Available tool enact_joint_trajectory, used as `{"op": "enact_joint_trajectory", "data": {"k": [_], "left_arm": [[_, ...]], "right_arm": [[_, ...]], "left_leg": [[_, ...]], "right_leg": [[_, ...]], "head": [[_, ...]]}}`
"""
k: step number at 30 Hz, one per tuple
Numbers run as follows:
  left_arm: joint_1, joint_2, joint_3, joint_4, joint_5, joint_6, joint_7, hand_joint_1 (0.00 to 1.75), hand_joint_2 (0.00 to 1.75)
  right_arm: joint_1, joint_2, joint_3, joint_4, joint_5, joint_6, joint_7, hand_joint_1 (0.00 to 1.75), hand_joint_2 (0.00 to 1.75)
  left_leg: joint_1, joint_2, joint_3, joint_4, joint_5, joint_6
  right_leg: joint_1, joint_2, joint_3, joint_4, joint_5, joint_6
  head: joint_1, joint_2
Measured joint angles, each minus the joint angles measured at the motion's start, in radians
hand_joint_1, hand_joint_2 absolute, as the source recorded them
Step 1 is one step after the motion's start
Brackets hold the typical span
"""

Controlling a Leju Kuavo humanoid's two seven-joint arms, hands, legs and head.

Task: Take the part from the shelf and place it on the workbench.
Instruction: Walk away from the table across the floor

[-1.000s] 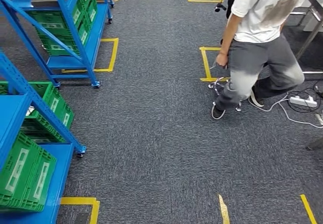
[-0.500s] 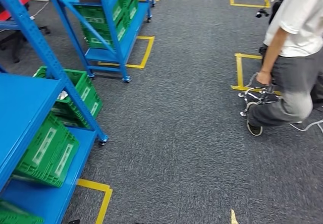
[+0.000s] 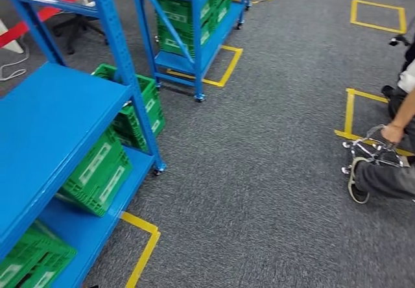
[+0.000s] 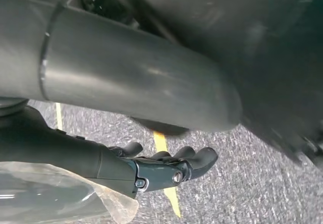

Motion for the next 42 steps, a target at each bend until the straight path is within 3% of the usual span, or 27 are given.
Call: {"op": "enact_joint_trajectory", "data": {"k": [1, 3, 5, 7, 9, 11, 13, 15, 16, 17, 18, 19, 21, 22, 24, 26, 28, 30, 31, 32, 33, 35, 37, 39, 40, 42], "left_arm": [[0.001, 0.001, 0.001, 0.0, 0.001, -0.004, -0.001, 0.0, 0.0], [0.0, 0.004, 0.004, 0.0, 0.001, -0.014, -0.004, 0.0, 0.0], [-0.001, 0.007, 0.004, 0.0, 0.001, -0.019, -0.008, 0.0, 0.0], [-0.002, 0.01, 0.004, -0.001, 0.001, -0.02, -0.011, 0.0, 0.0], [0.002, 0.014, 0.005, -0.001, 0.0, -0.022, -0.013, 0.0, 0.0], [0.004, 0.018, 0.005, -0.001, -0.005, -0.022, -0.01, 0.0, 0.0], [0.0, 0.021, 0.005, -0.001, -0.011, -0.022, -0.002, 0.0, 0.0], [-0.001, 0.023, 0.004, -0.001, -0.016, -0.022, 0.002, 0.0, 0.0], [0.0, 0.024, 0.005, -0.001, -0.016, -0.021, 0.002, 0.0, 0.0], [0.002, 0.025, 0.005, -0.001, -0.017, -0.021, 0.001, 0.0, 0.0], [0.003, 0.026, 0.005, -0.001, -0.017, -0.02, -0.001, 0.0, 0.0], [0.003, 0.027, 0.005, -0.001, -0.018, -0.019, -0.003, 0.0, 0.0], [-0.001, 0.027, 0.004, -0.001, -0.02, -0.017, -0.009, 0.0, 0.0], [-0.002, 0.027, 0.004, -0.001, -0.022, -0.017, -0.012, 0.0, 0.0], [-0.001, 0.025, 0.004, -0.001, -0.029, -0.017, -0.015, 0.0, 0.0], [0.003, 0.023, 0.004, -0.001, -0.037, -0.018, -0.016, 0.0, 0.0], [0.002, 0.021, 0.003, -0.001, -0.042, -0.019, -0.016, 0.0, 0.0], [0.0, 0.021, 0.003, -0.001, -0.045, -0.02, -0.015, 0.0, 0.0], [0.001, 0.021, 0.003, -0.001, -0.047, -0.022, -0.013, 0.0, 0.0], [0.001, 0.021, 0.002, -0.001, -0.05, -0.023, -0.009, 0.0, 0.0], [0.002, 0.021, 0.001, -0.001, -0.056, -0.025, -0.004, 0.0, 0.0], [0.0, 0.022, -0.003, -0.001, -0.07, -0.031, 0.005, 0.0, 0.0], [-0.002, 0.024, -0.011, -0.001, -0.088, -0.033, 0.008, 0.0, 0.0], [-0.001, 0.027, -0.019, -0.001, -0.103, -0.033, 0.014, 0.0, 0.0], [0.001, 0.029, -0.023, -0.001, -0.11, -0.033, 0.016, 0.0, 0.0], [0.001, 0.032, -0.034, -0.001, -0.129, -0.03, 0.018, 0.0, 0.0]], "right_arm": [[0.001, -0.003, 0.0, 0.0, 0.0, 0.003, -0.002, 0.0, 0.0], [0.001, -0.011, 0.001, 0.0, 0.001, 0.01, -0.008, 0.0, 0.0], [0.001, -0.019, 0.002, 0.001, 0.001, 0.015, -0.013, 0.0, 0.0], [0.001, -0.023, 0.002, 0.002, 0.001, 0.018, -0.016, 0.0, 0.0], [0.0, -0.027, 0.002, 0.002, 0.002, 0.024, -0.017, 0.0, 0.0], [0.0, -0.028, 0.002, 0.002, 0.001, 0.031, -0.019, 0.0, 0.0], [0.003, -0.029, 0.002, 0.002, -0.002, 0.034, -0.02, 0.0, 0.0], [0.006, -0.03, 0.002, 0.003, -0.005, 0.036, -0.021, 0.0, 0.0], [0.005, -0.031, 0.002, 0.003, -0.006, 0.037, -0.021, 0.0, 0.0], [0.004, -0.031, 0.002, 0.003, -0.006, 0.037, -0.021, 0.0, 0.0], [0.002, -0.031, 0.002, 0.003, -0.006, 0.038, -0.021, 0.0, 0.0], [0.0, -0.031, 0.002, 0.003, -0.006, 0.038, -0.021, 0.0, 0.0], [-0.002, -0.031, 0.002, 0.003, -0.006, 0.037, -0.02, 0.0, 0.0], [-0.002, -0.031, 0.002, 0.003, -0.007, 0.036, -0.02, 0.0, 0.0], [-0.004, -0.031, 0.002, 0.003, -0.009, 0.032, -0.019, 0.0, 0.0], [-0.007, -0.031, 0.002, 0.003, -0.012, 0.028, -0.02, 0.0, 0.0], [-0.007, -0.031, 0.002, 0.003, -0.013, 0.025, -0.02, 0.0, 0.0], [-0.003, -0.031, 0.002, 0.003, -0.014, 0.024, -0.02, 0.0, 0.0], [-0.001, -0.031, 0.002, 0.003, -0.015, 0.023, -0.02, 0.0, 0.0], [0.0, -0.031, 0.001, 0.003, -0.019, 0.02, -0.02, 0.0, 0.0], [0.0, -0.031, 0.0, 0.003, -0.025, 0.016, -0.018, 0.0, 0.0], [-0.001, -0.03, -0.003, 0.003, -0.041, 0.005, -0.009, 0.0, 0.0], [-0.002, -0.026, -0.011, 0.004, -0.059, -0.008, 0.004, 0.0, 0.0], [-0.002, -0.021, -0.023, 0.004, -0.075, -0.019, 0.011, 0.0, 0.0], [-0.003, -0.018, -0.029, 0.004, -0.083, -0.024, 0.012, 0.0, 0.0], [-0.002, -0.011, -0.041, 0.004, -0.101, -0.036, 0.011, 0.0, 0.0]], "left_leg": [[0.0, -0.015, 0.0, 0.001, 0.001, 0.0], [0.002, -0.045, 0.0, 0.004, 0.001, -0.004], [0.002, -0.072, -0.005, 0.011, 0.001, -0.014], [0.004, -0.095, -0.015, 0.013, 0.006, -0.029], [0.007, -0.105, -0.022, 0.013, 0.01, -0.043], [0.005, -0.064, -0.04, 0.051, -0.015, -0.053], [0.002, -0.006, -0.09, 0.168, -0.081, -0.059], [0.004, 0.012, -0.138, 0.285, -0.128, -0.062], [0.004, 0.015, -0.139, 0.295, -0.123, -0.062], [0.004, 0.018, -0.121, 0.267, -0.1, -0.06], [0.003, 0.027, -0.086, 0.205, -0.066, -0.056], [-0.001, 0.048, -0.047, 0.132, -0.038, -0.051], [-0.011, 0.087, 0.003, 0.03, -0.012, -0.037], [-0.015, 0.096, 0.008, 0.013, -0.013, -0.031], [-0.015, 0.078, 0.004, 0.008, -0.011, -0.02], [-0.009, 0.057, 0.004, 0.001, -0.005, -0.009], [-0.005, 0.035, 0.002, -0.001, -0.001, 0.0], [-0.005, 0.008, -0.002, 0.0, 0.001, 0.004], [-0.004, -0.007, -0.002, 0.0, 0.002, 0.004], [-0.004, -0.022, -0.002, 0.002, 0.002, 0.003], [-0.003, -0.037, -0.002, 0.004, 0.002, 0.002], [-0.001, -0.065, -0.004, 0.012, 0.0, -0.006], [0.0, -0.089, -0.013, 0.017, 0.002, -0.02], [0.003, -0.112, -0.022, 0.016, 0.008, -0.035], [0.004, -0.108, -0.026, 0.019, 0.007, -0.041], [0.001, -0.06, -0.051, 0.076, -0.029, -0.05]], "right_leg": [[-0.001, 0.002, -0.004, 0.0, 0.016, 0.0], [-0.006, 0.017, 0.04, -0.111, 0.092, 0.0], [-0.013, 0.068, 0.094, -0.235, 0.138, 0.0], [-0.015, 0.096, 0.114, -0.273, 0.138, -0.004], [-0.013, 0.073, 0.12, -0.277, 0.143, -0.015], [-0.014, 0.044, 0.122, -0.283, 0.149, -0.03], [-0.012, 0.011, 0.122, -0.285, 0.149, -0.04], [-0.007, -0.025, 0.122, -0.285, 0.147, -0.044], [-0.006, -0.04, 0.123, -0.285, 0.146, -0.044], [-0.005, -0.053, 0.124, -0.285, 0.145, -0.045], [-0.004, -0.066, 0.127, -0.285, 0.143, -0.044], [-0.002, -0.077, 0.129, -0.285, 0.141, -0.042], [0.003, -0.099, 0.133, -0.283, 0.136, -0.035], [0.006, -0.11, 0.133, -0.283, 0.134, -0.03], [0.007, -0.128, 0.134, -0.283, 0.131, -0.021], [0.004, -0.094, 0.122, -0.253, 0.105, -0.009], [-0.001, -0.03, 0.072, -0.146, 0.044, -0.001], [-0.004, -0.004, 0.01, -0.02, -0.002, 0.002], [-0.004, 0.0, -0.005, 0.005, 0.001, 0.002], [-0.005, 0.003, 0.0, -0.014, 0.026, 0.002], [-0.007, 0.01, 0.023, -0.07, 0.066, 0.002], [-0.013, 0.056, 0.082, -0.204, 0.126, 0.001], [-0.015, 0.089, 0.112, -0.261, 0.134, -0.004], [-0.013, 0.074, 0.116, -0.266, 0.135, -0.017], [-0.013, 0.061, 0.118, -0.269, 0.138, -0.025], [-0.015, 0.032, 0.122, -0.277, 0.143, -0.04]], "head": [[0.0, 0.0], [0.0, 0.0], [0.0, 0.0], [0.0, 0.0], [-0.001, 0.0], [-0.006, 0.0], [-0.011, 0.0], [-0.012, 0.0], [-0.012, 0.0], [-0.013, 0.0], [-0.013, 0.0], [-0.013, 0.0], [-0.012, 0.0], [-0.012, 0.0], [-0.012, 0.0], [-0.008, 0.0], [-0.002, 0.0], [-0.001, 0.0], [-0.001, 0.0], [-0.002, 0.0], [-0.002, 0.0], [-0.002, 0.0], [-0.002, 0.0], [-0.002, 0.0], [-0.003, 0.0], [-0.01, 0.0]]}}
